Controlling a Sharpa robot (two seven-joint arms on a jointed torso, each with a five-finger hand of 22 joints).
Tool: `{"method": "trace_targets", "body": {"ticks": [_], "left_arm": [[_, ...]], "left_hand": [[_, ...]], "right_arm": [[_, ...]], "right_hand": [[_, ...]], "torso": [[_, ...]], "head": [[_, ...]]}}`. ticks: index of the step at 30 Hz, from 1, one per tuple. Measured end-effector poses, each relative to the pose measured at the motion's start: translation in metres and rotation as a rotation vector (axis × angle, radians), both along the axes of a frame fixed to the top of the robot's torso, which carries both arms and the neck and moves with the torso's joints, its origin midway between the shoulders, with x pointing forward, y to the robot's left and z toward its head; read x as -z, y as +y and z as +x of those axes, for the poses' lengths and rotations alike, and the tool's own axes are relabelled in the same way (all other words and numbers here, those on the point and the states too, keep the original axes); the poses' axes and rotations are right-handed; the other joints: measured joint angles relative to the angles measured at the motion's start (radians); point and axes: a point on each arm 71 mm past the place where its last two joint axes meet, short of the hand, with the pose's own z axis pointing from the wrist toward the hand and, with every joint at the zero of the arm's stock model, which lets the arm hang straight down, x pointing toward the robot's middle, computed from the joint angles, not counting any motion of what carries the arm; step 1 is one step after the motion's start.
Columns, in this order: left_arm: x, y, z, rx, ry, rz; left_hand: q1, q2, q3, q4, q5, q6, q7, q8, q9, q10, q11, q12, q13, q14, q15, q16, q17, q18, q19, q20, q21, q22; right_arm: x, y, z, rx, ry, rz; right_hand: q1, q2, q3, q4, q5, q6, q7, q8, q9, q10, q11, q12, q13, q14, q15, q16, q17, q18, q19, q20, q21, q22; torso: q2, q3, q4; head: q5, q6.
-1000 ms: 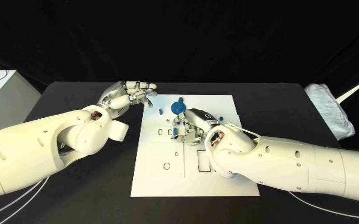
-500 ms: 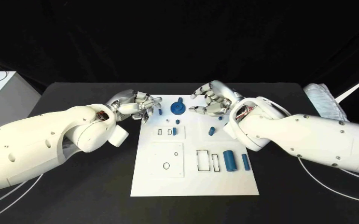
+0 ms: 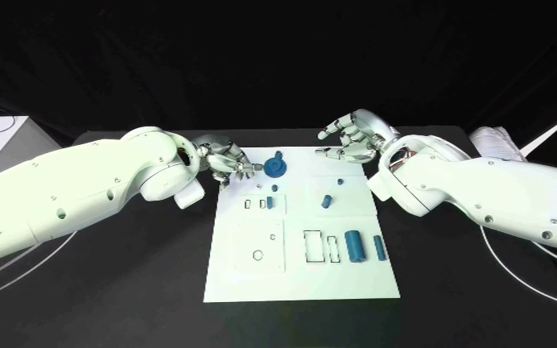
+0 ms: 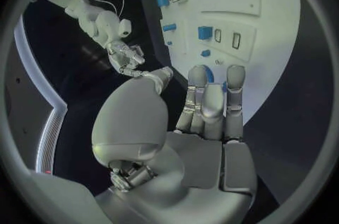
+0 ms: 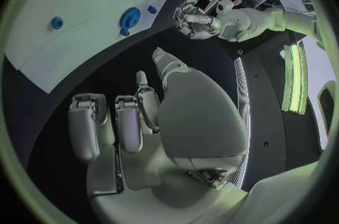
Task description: Assemble the parts on the task board
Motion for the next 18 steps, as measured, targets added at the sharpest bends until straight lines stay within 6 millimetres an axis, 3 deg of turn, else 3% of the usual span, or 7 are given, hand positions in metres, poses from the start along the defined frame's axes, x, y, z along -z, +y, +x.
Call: {"method": "trace_targets", "body": {"ticks": [2, 6, 9, 12, 18], "left_arm": [[-0.001, -0.007, 0.002, 0.016, 0.01, 0.048], [-0.002, -0.021, 0.006, 0.049, 0.025, 0.127], [0.001, -0.026, 0.009, 0.063, 0.043, 0.177], [0.003, -0.029, 0.011, 0.074, 0.061, 0.22], [0.008, -0.04, 0.012, 0.11, 0.089, 0.279]], "left_hand": [[-0.02, -0.002, -0.01, 0.002, 0.0, -0.004, -0.004, 0.009, 0.007, 0.0, 0.0, 0.008, 0.003, 0.014, -0.006, 0.013, 0.023, -0.017, 0.02, 0.001, 0.013, 0.023], [-0.033, -0.002, -0.022, 0.001, 0.0, -0.004, -0.004, 0.023, 0.016, 0.0, 0.0, 0.018, 0.008, 0.033, -0.006, 0.033, 0.058, -0.017, 0.05, -0.001, 0.035, 0.06], [-0.039, 0.003, -0.031, 0.003, 0.0, -0.004, -0.009, 0.046, 0.03, 0.016, -0.007, 0.051, 0.036, 0.072, -0.011, 0.076, 0.139, -0.032, 0.118, -0.004, 0.082, 0.144], [-0.043, 0.007, -0.038, 0.001, 0.0, -0.007, -0.011, 0.063, 0.044, 0.043, -0.012, 0.086, 0.074, 0.094, -0.015, 0.105, 0.197, -0.048, 0.166, -0.008, 0.117, 0.205], [-0.049, 0.013, -0.043, 0.001, 0.0, -0.007, -0.011, 0.069, 0.05, 0.054, -0.014, 0.108, 0.1, 0.094, -0.015, 0.109, 0.208, -0.048, 0.182, -0.011, 0.131, 0.236]], "right_arm": [[0.0, -0.001, 0.001, 0.006, 0.008, 0.004], [0.001, -0.005, 0.002, 0.021, 0.02, 0.008], [0.002, -0.006, 0.003, 0.03, 0.028, 0.009], [0.003, -0.006, 0.004, 0.035, 0.034, 0.011], [0.003, -0.006, 0.004, 0.043, 0.043, 0.012]], "right_hand": [[0.001, 0.001, 0.001, -0.001, 0.011, -0.004, 0.004, 0.0, 0.0, -0.005, 0.003, -0.004, 0.0, 0.0, 0.0, 0.0, 0.0, 0.0, 0.0, 0.0, 0.0, 0.0], [0.001, 0.001, 0.007, -0.001, 0.021, -0.005, 0.005, 0.004, 0.0, -0.006, 0.004, -0.008, 0.0, 0.0, 0.0, -0.004, 0.0, 0.0, 0.0, 0.0, -0.006, 0.0], [0.012, -0.003, 0.024, -0.004, 0.056, -0.01, 0.009, 0.004, -0.001, -0.025, 0.004, -0.029, 0.0, 0.0, 0.0, -0.012, 0.0, 0.0, 0.0, 0.0, -0.029, 0.001], [0.012, -0.003, 0.025, -0.005, 0.059, -0.01, 0.01, 0.004, -0.001, -0.028, 0.004, -0.031, 0.001, 0.0, 0.0, -0.012, 0.0, 0.0, 0.0, 0.0, -0.031, 0.001], [0.012, -0.003, 0.027, -0.003, 0.064, -0.013, 0.006, 0.004, -0.001, -0.028, 0.004, -0.037, 0.001, -0.004, 0.004, -0.016, 0.0, 0.0, 0.0, 0.0, -0.037, 0.001]], "torso": [[-0.001, 0.0019, -0.0005], [-0.002, 0.0032, -0.001], [-0.003, 0.0032, -0.0003], [-0.003, 0.0035, 0.0008], [-0.002, 0.0035, 0.002]], "head": [[0.003, -0.003], [0.006, -0.008], [0.005, -0.011], [0.003, -0.014], [0.002, -0.017]]}}
